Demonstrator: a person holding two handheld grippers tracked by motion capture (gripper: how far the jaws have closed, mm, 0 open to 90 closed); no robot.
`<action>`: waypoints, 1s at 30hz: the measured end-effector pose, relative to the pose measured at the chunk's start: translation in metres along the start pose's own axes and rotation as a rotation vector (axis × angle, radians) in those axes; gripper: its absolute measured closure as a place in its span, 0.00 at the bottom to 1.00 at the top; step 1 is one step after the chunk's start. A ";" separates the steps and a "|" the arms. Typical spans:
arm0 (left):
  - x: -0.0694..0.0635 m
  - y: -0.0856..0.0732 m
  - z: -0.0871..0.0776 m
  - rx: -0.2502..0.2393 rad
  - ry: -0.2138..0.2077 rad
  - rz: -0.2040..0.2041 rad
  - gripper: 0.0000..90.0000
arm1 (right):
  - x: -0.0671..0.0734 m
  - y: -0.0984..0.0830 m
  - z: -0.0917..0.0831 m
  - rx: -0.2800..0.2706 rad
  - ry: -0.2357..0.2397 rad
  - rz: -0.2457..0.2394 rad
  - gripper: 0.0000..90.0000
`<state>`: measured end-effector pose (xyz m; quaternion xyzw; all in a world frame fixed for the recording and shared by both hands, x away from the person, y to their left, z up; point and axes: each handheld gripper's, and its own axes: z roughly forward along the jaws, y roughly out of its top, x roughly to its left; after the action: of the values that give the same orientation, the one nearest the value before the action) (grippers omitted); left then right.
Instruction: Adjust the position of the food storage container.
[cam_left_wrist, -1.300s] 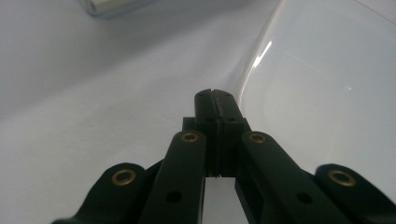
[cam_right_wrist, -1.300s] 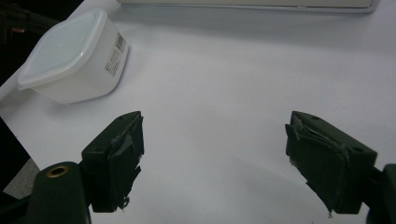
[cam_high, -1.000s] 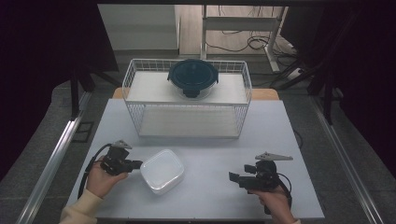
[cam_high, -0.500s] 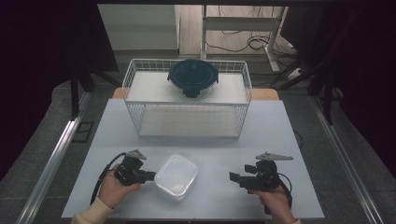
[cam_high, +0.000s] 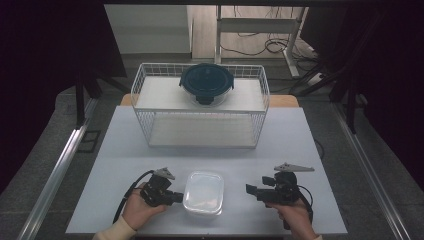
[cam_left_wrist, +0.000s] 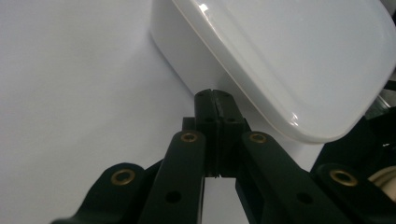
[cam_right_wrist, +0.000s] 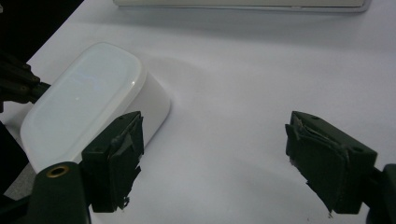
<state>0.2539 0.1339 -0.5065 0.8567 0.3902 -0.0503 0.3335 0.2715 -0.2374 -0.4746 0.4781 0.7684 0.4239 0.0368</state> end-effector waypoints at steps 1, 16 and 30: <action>-0.002 0.001 0.002 0.001 -0.004 0.002 1.00 | 0.000 0.000 0.000 0.000 -0.001 0.001 0.21; 0.007 -0.008 -0.028 -0.204 0.010 -0.093 0.83 | -0.001 0.001 -0.003 -0.006 0.001 -0.004 0.21; 0.016 -0.011 -0.034 -0.255 -0.005 -0.241 0.29 | 0.003 0.002 -0.004 -0.018 0.031 -0.048 0.21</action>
<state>0.2511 0.1702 -0.4918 0.7544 0.4925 -0.0421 0.4319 0.2695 -0.2374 -0.4694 0.4524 0.7763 0.4372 0.0395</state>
